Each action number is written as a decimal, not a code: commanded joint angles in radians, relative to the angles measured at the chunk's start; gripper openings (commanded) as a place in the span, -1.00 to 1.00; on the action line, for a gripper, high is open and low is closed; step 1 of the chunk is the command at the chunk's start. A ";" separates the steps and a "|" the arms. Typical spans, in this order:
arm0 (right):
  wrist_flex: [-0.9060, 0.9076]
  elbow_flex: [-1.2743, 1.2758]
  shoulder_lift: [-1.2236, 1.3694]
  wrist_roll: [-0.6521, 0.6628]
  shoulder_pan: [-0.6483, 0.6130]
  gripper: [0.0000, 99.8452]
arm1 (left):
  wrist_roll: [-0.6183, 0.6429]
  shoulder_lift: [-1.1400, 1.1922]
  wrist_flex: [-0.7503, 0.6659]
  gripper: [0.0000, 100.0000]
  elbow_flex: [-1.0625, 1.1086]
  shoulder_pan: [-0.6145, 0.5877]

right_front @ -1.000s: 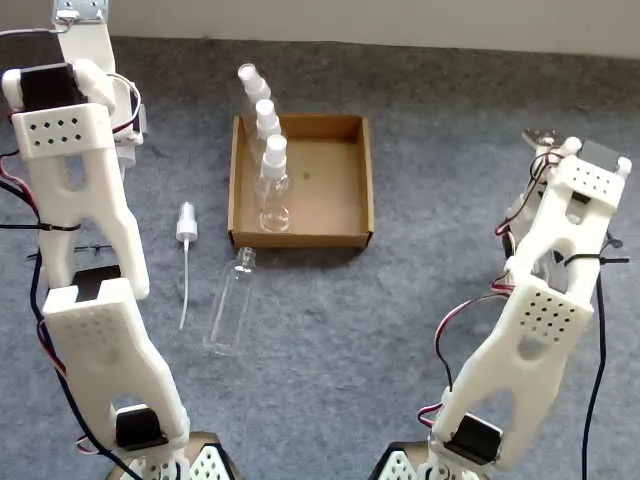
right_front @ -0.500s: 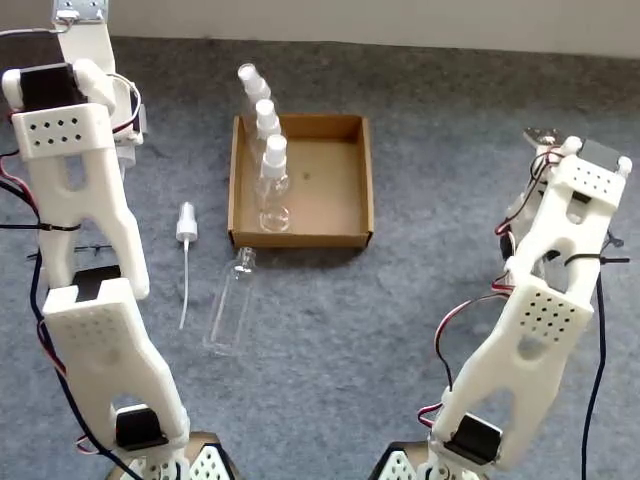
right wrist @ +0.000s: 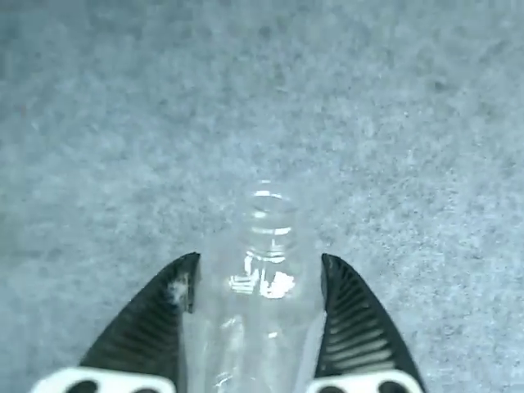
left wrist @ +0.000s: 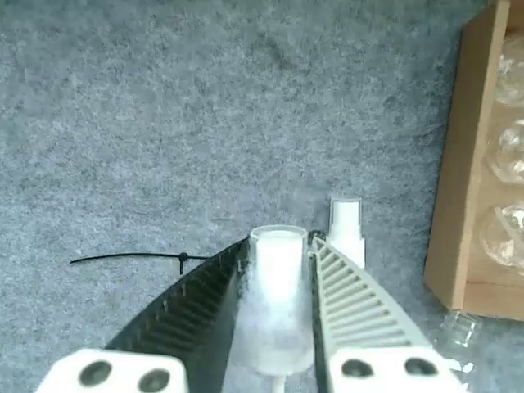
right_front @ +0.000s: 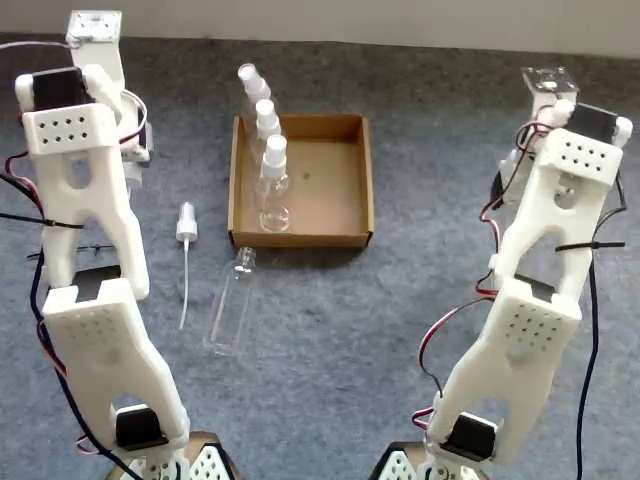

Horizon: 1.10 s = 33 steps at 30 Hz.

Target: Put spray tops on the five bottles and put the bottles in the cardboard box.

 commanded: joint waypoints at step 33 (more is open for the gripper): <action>-0.624 1.408 -1.339 -0.163 -0.529 -0.99 | 0.038 -0.648 -0.130 -0.92 0.352 0.285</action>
